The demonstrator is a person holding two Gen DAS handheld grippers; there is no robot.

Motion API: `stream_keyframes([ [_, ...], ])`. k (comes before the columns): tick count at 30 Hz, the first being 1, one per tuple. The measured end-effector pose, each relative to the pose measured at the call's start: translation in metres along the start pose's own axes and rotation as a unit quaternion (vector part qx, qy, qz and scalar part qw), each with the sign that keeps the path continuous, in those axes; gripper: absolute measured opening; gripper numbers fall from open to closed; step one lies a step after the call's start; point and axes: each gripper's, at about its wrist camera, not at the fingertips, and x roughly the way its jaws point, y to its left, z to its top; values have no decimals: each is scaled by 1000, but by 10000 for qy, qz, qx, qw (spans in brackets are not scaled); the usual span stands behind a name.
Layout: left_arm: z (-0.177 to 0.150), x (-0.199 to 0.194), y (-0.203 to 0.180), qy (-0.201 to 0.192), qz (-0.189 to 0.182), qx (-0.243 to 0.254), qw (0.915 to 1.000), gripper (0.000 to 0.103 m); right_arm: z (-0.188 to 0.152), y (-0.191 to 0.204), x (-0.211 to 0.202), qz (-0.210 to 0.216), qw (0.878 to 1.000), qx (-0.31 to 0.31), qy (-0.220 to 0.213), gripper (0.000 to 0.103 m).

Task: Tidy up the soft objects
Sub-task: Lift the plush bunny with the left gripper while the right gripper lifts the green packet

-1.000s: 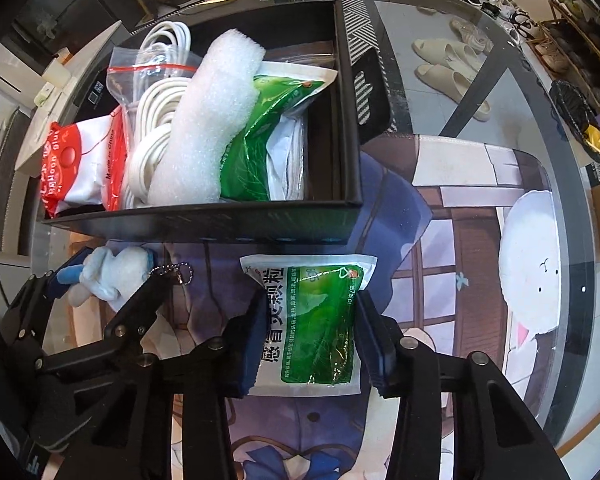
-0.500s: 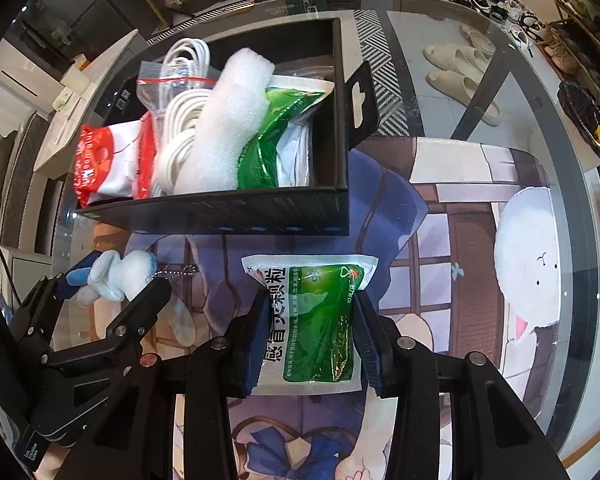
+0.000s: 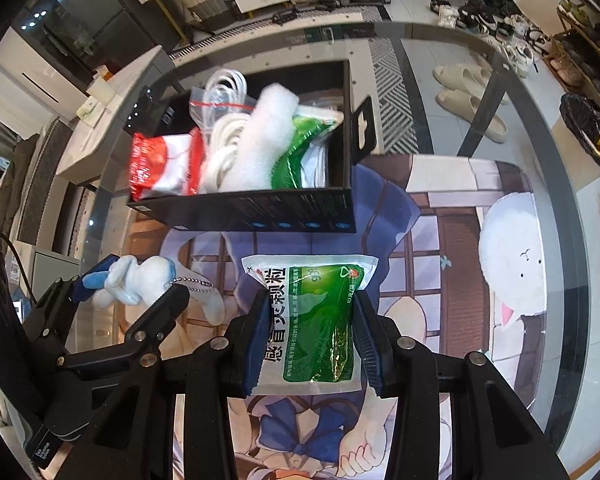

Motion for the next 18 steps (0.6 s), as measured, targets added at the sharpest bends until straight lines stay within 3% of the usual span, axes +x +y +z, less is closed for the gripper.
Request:
stream_keyframes([
  [18,15,-35,-6,-448,17,117,9989,88,11,6,-50,158,9986,-113,-491,41],
])
